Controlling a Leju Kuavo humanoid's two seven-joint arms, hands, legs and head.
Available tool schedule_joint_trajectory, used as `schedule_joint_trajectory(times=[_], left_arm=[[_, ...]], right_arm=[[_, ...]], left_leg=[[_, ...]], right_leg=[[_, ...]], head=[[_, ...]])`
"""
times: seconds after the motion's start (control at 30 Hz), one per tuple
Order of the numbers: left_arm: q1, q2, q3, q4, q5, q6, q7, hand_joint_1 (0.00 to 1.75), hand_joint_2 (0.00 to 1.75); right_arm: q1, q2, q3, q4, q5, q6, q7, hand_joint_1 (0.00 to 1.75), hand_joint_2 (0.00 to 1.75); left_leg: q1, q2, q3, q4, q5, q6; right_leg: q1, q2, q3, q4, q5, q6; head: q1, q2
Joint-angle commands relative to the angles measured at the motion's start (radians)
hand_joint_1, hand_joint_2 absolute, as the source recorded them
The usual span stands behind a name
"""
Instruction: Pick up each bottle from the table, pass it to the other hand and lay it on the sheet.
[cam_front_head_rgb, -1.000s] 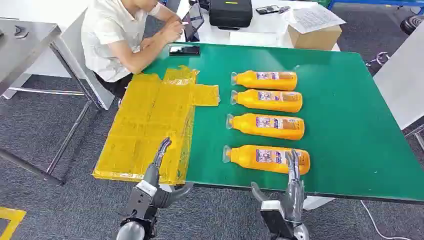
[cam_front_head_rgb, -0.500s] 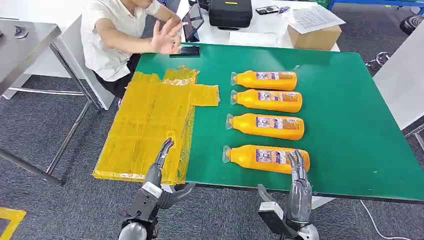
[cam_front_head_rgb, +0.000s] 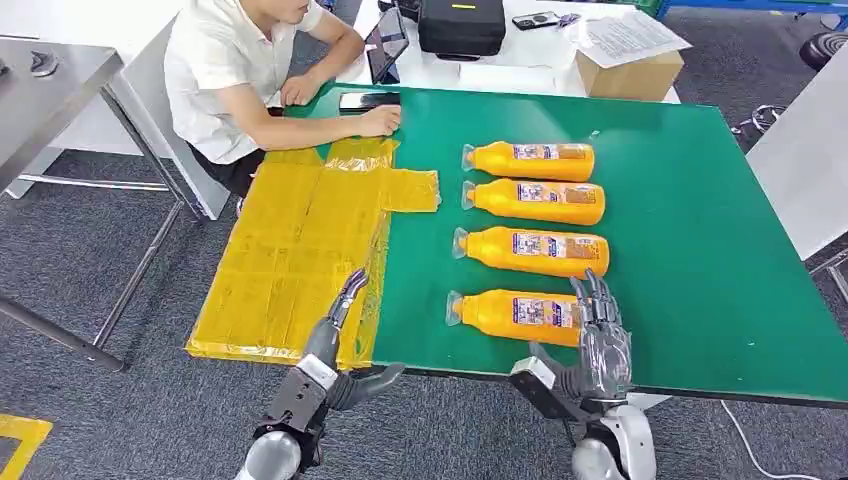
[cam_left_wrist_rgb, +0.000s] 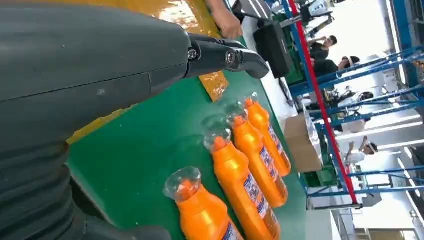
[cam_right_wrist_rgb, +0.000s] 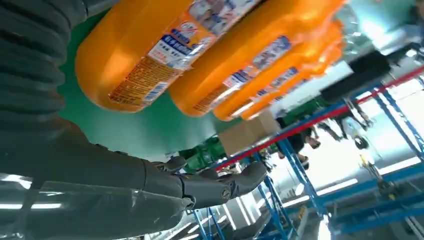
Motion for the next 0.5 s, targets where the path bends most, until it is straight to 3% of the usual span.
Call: schedule_joint_trajectory(times=[0.03,0.33,0.5], left_arm=[[-0.086,-0.007,-0.034,0.133,0.011,-0.036,0.003,0.00,1.75],[-0.081,-0.010,-0.045,0.130,0.025,-0.055,0.009,0.00,1.75],[-0.068,-0.012,-0.049,0.114,0.030,-0.060,0.020,0.00,1.75]], right_arm=[[-0.249,-0.114,0.056,0.374,0.099,0.081,0.105,0.00,1.75],[-0.296,-0.112,0.105,0.426,0.140,0.146,0.162,0.00,1.75],[-0.304,-0.140,0.159,0.441,0.200,0.212,0.251,0.00,1.75]], left_leg=[[0.001,0.003,0.005,-0.002,-0.001,-0.002],[0.001,0.002,0.004,-0.001,-0.001,-0.002],[0.001,0.001,0.002,-0.001,-0.001,-0.001]], right_leg=[[0.001,0.004,0.005,-0.002,0.001,-0.003],[0.001,0.002,0.004,-0.001,0.000,-0.002],[0.001,0.001,0.002,-0.001,0.000,-0.001]], head=[[0.000,0.000],[0.000,0.000],[0.000,0.000]])
